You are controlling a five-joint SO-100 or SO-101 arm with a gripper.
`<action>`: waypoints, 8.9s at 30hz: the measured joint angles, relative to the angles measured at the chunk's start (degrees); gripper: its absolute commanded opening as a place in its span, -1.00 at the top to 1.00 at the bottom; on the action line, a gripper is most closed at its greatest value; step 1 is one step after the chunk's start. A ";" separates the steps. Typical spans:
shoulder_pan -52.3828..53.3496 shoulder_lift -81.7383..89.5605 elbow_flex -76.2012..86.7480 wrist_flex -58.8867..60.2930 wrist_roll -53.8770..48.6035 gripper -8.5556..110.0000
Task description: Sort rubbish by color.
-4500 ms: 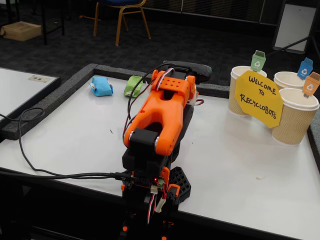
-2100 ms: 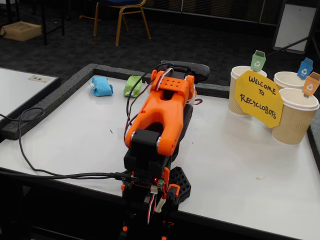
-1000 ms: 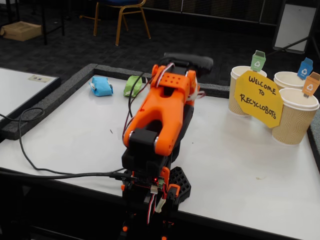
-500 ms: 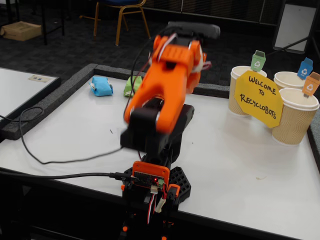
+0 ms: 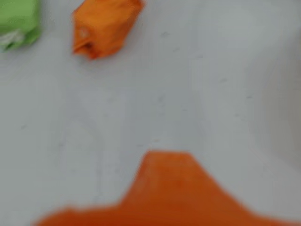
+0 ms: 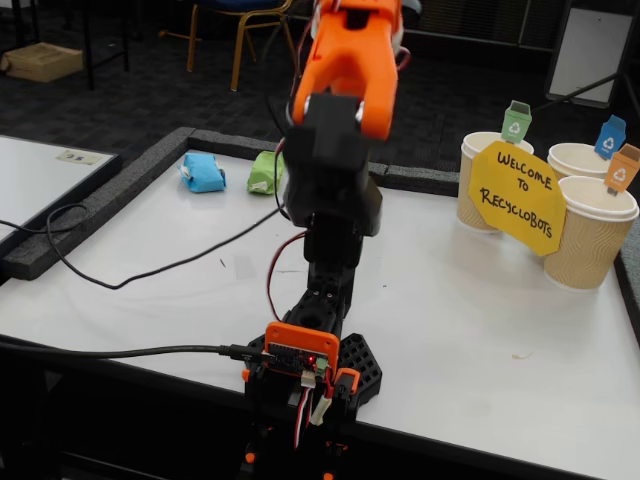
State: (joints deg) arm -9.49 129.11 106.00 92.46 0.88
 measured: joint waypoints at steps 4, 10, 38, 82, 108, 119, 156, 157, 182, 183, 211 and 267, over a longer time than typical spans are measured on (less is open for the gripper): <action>-4.66 -4.57 -1.49 1.05 0.00 0.85; -7.38 -5.10 -1.58 -3.60 -1.41 0.85; -16.52 -18.19 -11.51 -8.35 -25.66 0.74; -4.66 -59.94 -40.96 -11.69 -66.53 0.54; -3.52 -65.65 -43.24 -11.95 -66.53 0.36; -3.87 -70.31 -42.63 -13.80 -66.53 0.38; -1.85 -76.29 -44.65 -20.21 -66.53 0.85; -1.85 -76.29 -44.65 -20.39 -66.53 0.85; 0.44 -61.08 -35.77 -14.59 -55.02 0.85; 0.26 -58.36 -33.49 -14.59 -54.23 0.85; 10.72 16.26 14.85 -14.85 -32.26 0.85; 47.64 11.60 4.04 -20.83 -18.63 0.85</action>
State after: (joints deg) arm 38.14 140.71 110.04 71.63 -17.75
